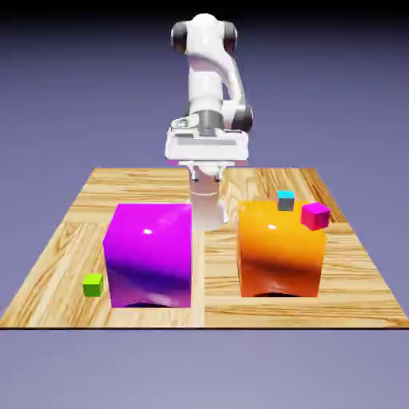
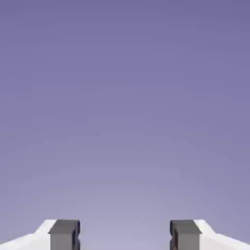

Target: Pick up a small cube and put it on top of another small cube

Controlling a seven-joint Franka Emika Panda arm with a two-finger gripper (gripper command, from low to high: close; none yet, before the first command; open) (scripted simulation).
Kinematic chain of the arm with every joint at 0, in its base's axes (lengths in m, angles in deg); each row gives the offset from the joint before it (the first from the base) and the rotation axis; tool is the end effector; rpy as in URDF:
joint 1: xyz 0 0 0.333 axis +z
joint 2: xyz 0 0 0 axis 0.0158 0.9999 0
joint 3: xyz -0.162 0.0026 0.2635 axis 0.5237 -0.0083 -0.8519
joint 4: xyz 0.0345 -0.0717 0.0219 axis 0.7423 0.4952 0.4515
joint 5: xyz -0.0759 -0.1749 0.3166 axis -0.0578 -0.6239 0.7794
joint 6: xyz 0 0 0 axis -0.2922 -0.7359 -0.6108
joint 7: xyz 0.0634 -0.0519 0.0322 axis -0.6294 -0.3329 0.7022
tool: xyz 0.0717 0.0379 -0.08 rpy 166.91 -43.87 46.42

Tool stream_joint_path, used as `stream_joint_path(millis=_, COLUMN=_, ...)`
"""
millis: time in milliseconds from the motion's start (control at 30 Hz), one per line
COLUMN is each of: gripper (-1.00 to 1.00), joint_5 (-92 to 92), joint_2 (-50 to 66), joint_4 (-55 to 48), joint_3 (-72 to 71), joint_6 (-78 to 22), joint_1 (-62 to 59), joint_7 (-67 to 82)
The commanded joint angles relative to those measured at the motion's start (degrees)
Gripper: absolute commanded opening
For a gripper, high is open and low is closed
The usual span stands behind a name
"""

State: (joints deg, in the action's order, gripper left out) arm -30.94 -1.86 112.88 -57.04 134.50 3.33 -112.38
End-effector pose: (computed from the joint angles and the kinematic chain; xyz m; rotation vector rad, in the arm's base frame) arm 0.3819 -0.0013 0.4770 -2.4845 0.9135 -1.0504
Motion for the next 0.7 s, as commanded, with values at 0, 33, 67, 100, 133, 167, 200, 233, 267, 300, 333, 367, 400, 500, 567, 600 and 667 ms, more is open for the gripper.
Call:
stream_joint_path(millis=0, gripper=0.00, joint_5=0.06, joint_2=-0.65, joint_4=-1.39, joint_3=2.08, joint_6=-1.51, joint_1=1.45, joint_7=2.00)
stream_joint_path(millis=33, gripper=0.00, joint_5=0.12, joint_2=-1.31, joint_4=-2.78, joint_3=4.16, joint_6=-3.01, joint_1=2.89, joint_7=3.99)
stream_joint_path(millis=67, gripper=0.00, joint_5=0.18, joint_2=-1.96, joint_4=-4.17, joint_3=6.23, joint_6=-4.52, joint_1=4.33, joint_7=5.99)
stream_joint_path(millis=100, gripper=0.00, joint_5=0.23, joint_2=-2.62, joint_4=-5.56, joint_3=8.31, joint_6=-6.02, joint_1=5.78, joint_7=7.98)
stream_joint_path(millis=133, gripper=0.00, joint_5=0.29, joint_2=-3.27, joint_4=-6.95, joint_3=10.39, joint_6=-7.53, joint_1=7.22, joint_7=9.97)
stream_joint_path(millis=167, gripper=0.00, joint_5=0.35, joint_2=-3.92, joint_4=-8.34, joint_3=12.46, joint_6=-9.04, joint_1=8.66, joint_7=11.97)
stream_joint_path(millis=200, gripper=0.00, joint_5=0.41, joint_2=-4.58, joint_4=-9.73, joint_3=14.54, joint_6=-10.54, joint_1=10.11, joint_7=13.96)
stream_joint_path(millis=233, gripper=0.00, joint_5=0.47, joint_2=-5.23, joint_4=-11.12, joint_3=16.61, joint_6=-12.05, joint_1=11.55, joint_7=15.96)
stream_joint_path(millis=267, gripper=0.00, joint_5=0.53, joint_2=-5.89, joint_4=-12.51, joint_3=18.69, joint_6=-13.55, joint_1=13.00, joint_7=17.95)
stream_joint_path(millis=300, gripper=0.00, joint_5=0.58, joint_2=-6.54, joint_4=-13.90, joint_3=20.77, joint_6=-15.06, joint_1=14.44, joint_7=19.95)
stream_joint_path(millis=333, gripper=0.00, joint_5=0.64, joint_2=-7.19, joint_4=-15.29, joint_3=22.84, joint_6=-16.56, joint_1=15.88, joint_7=21.94)
stream_joint_path(millis=367, gripper=0.00, joint_5=0.70, joint_2=-7.85, joint_4=-16.68, joint_3=24.92, joint_6=-18.07, joint_1=17.33, joint_7=23.93)
stream_joint_path(millis=400, gripper=0.00, joint_5=0.76, joint_2=-8.50, joint_4=-18.07, joint_3=27.00, joint_6=-19.57, joint_1=18.77, joint_7=25.93)
stream_joint_path(millis=500, gripper=0.00, joint_5=0.93, joint_2=-10.46, joint_4=-22.24, joint_3=33.23, joint_6=-24.09, joint_1=23.10, joint_7=31.91)
stream_joint_path(millis=567, gripper=0.00, joint_5=1.05, joint_2=-11.77, joint_4=-25.03, joint_3=37.38, joint_6=-27.10, joint_1=25.99, joint_7=35.90)
stream_joint_path(millis=600, gripper=0.00, joint_5=1.11, joint_2=-12.43, joint_4=-26.42, joint_3=39.46, joint_6=-28.61, joint_1=27.43, joint_7=37.89)
stream_joint_path(millis=667, gripper=0.00, joint_5=1.23, joint_2=-13.73, joint_4=-29.20, joint_3=43.61, joint_6=-31.62, joint_1=30.32, joint_7=41.88)
